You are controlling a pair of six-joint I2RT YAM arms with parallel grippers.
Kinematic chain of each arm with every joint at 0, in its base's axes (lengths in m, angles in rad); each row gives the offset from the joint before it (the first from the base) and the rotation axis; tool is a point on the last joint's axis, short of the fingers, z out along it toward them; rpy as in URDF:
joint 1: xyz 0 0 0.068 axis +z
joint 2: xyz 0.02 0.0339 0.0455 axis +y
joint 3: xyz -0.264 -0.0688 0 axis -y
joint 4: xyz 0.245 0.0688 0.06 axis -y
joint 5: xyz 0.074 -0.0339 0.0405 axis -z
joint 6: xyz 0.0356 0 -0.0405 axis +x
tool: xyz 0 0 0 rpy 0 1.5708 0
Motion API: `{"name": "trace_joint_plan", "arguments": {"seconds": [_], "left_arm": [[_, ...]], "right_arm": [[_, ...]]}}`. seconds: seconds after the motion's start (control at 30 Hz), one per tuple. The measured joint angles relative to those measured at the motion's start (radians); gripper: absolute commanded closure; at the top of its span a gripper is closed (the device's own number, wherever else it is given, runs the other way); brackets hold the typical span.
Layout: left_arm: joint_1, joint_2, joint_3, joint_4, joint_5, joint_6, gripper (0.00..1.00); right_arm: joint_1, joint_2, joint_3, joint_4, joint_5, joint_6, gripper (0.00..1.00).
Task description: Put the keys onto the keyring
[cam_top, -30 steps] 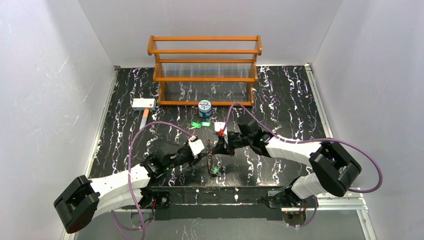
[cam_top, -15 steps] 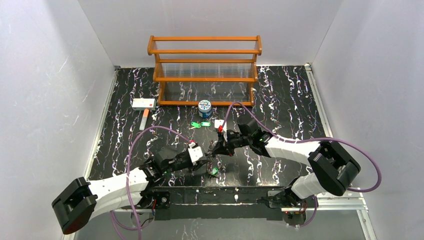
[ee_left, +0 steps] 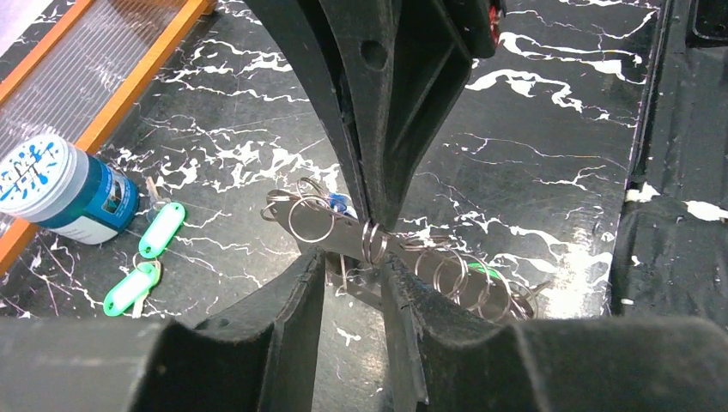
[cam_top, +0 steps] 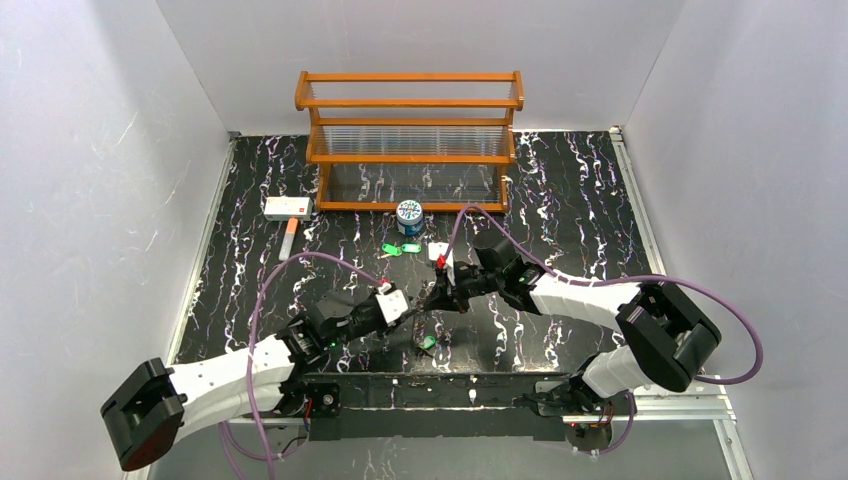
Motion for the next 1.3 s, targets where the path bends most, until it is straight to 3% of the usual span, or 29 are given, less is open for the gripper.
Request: {"name": "trace_joint_plan", "arguments": {"seconds": [0.43, 0.6, 0.8, 0.9, 1.1, 1.3], "left_arm": [[-0.006, 0.123, 0.064, -0.012, 0.036, 0.058, 1.0], [-0.006, 0.124, 0.064, -0.013, 0.038, 0.064, 1.0], [-0.006, 0.122, 0.063, -0.008, 0.036, 0.045, 1.0], [-0.007, 0.11, 0.042, 0.032, 0.032, 0.007, 1.0], [-0.008, 0.076, -0.066, 0.21, 0.01, -0.093, 1.0], [-0.008, 0.023, -0.138, 0.344, -0.004, -0.14, 1.0]], "right_arm": [[0.0, 0.0, 0.015, -0.032, -0.011, -0.027, 0.99], [0.0, 0.0, 0.021, -0.051, -0.011, -0.035, 0.98], [0.001, -0.004, 0.016, -0.037, 0.007, -0.036, 0.56], [0.0, -0.046, -0.035, 0.037, 0.045, -0.021, 0.46], [-0.019, -0.129, -0.166, 0.2, 0.084, 0.032, 0.52], [-0.047, -0.129, -0.192, 0.299, 0.049, 0.061, 0.55]]}}
